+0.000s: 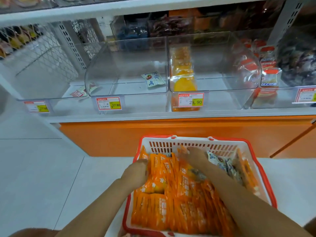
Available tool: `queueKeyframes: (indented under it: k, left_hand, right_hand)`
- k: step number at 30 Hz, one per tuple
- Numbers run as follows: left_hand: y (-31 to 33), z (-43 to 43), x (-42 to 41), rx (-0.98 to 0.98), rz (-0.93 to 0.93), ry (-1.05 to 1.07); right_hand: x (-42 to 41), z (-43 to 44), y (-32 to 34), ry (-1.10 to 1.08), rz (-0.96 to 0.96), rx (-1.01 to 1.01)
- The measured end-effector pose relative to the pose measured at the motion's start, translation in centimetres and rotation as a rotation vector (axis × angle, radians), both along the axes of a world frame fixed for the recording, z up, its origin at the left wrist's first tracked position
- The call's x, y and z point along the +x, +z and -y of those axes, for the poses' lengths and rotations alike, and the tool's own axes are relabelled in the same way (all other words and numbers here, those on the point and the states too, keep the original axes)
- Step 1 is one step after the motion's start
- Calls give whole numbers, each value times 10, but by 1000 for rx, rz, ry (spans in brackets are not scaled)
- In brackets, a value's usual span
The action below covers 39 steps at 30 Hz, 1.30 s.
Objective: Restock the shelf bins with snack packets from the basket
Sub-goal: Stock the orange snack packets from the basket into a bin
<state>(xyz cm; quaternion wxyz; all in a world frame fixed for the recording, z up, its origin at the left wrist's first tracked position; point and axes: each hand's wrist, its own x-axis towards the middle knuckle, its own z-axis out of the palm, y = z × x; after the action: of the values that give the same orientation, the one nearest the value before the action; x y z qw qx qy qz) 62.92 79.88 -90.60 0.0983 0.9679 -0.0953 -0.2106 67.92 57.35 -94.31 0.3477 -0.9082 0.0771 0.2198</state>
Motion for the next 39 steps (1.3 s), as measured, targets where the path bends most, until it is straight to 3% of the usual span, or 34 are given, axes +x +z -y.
queueKeyframes:
  k: [2,6,10,13,16,18,21,24,27,31,33,35,37,39]
  left_hand:
    - [-4,-4,-6,34,-60,-54]
    - [-7,-9,-10,65,-116,-94]
    - [-5,-9,-10,55,-126,-88]
    - [-1,-5,-7,-5,-181,-51]
    - [6,2,-2,-118,-271,26]
    - [19,10,2,-288,-283,186]
    - [45,20,8,-830,-524,588]
    - [72,24,10,-1134,-702,665]
    - [96,29,13,-1275,-570,651]
    - [129,33,18,-1209,-312,438]
    - [145,38,17,-1188,-199,353]
    - [157,45,16,-1174,-102,278]
    - [164,52,18,-1137,-14,236]
    - [166,58,23,-1094,116,231]
  right_hand:
    - [-4,0,-23,52,-119,165]
    - [-6,5,-82,-55,-131,274]
    - [-32,-20,-41,-118,-64,9]
    - [-57,-33,-35,6,74,-203]
    - [-71,-36,-15,159,91,-304]
    - [-66,-30,14,198,125,-312]
    - [-55,-19,57,235,268,-79]
    - [-51,-10,90,404,556,187]
    - [-47,-3,111,362,805,131]
    - [-49,2,145,-125,893,338]
    - [-52,4,160,-309,810,546]
    - [-51,7,178,-336,631,791]
    - [-45,11,196,-249,453,852]
    - [-32,18,214,-198,413,813]
